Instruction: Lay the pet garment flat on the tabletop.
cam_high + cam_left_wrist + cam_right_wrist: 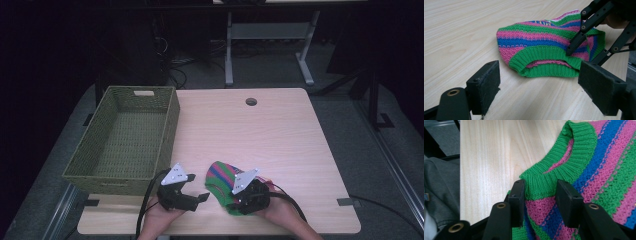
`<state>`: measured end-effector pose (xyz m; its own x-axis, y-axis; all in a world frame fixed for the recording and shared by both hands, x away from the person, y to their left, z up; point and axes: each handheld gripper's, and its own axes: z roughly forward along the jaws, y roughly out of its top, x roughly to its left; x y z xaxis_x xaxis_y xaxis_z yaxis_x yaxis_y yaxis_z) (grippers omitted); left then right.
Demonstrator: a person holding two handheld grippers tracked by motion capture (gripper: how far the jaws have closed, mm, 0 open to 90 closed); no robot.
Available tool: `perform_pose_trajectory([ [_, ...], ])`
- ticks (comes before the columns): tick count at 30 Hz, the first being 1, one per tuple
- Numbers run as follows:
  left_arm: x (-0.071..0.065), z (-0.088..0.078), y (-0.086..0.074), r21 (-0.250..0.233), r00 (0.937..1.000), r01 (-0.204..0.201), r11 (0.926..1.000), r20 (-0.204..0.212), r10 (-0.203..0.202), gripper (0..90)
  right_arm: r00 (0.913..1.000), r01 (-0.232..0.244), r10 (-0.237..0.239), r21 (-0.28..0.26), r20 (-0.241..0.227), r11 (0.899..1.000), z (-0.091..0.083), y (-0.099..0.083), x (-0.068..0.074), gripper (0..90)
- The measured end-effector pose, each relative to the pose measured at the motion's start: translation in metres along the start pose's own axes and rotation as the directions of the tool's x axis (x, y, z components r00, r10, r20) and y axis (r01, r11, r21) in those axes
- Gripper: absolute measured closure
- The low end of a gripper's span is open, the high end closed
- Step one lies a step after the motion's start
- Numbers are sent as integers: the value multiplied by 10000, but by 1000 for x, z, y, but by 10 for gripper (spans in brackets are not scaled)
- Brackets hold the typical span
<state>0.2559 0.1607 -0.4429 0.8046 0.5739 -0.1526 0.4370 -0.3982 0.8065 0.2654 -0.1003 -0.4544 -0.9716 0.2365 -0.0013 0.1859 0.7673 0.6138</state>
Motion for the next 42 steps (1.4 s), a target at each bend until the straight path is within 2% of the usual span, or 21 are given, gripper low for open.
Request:
perform_pose_trajectory([
  [4,0,0,0,0,10000,6,10000,0,-6,175,9992,304,-305,32,254,9995,1,0,2,617],
  [6,0,0,0,2,10000,2,10000,-12,-2,175,9991,296,-298,57,294,9995,1,0,3,632],
  [20,1,-1,0,-21,10000,44,10000,-14,-44,175,9991,-413,413,61,-53,9991,-1,1,-6,735],
  [29,2,-1,0,-31,10000,71,10000,-16,-71,175,9984,-481,482,43,-309,9988,-5,1,-12,782],
  [35,2,-1,0,-34,10000,56,10000,-7,-56,175,9985,-357,345,-288,-413,9989,-18,6,-16,792],
  [36,2,-1,0,-22,10000,28,10000,-10,-28,175,9972,-554,534,-377,-521,9978,-22,7,-16,793],
  [42,1,0,1,-9,10000,39,10000,86,-39,178,9964,-654,613,-711,-587,9953,-40,7,-23,813],
])
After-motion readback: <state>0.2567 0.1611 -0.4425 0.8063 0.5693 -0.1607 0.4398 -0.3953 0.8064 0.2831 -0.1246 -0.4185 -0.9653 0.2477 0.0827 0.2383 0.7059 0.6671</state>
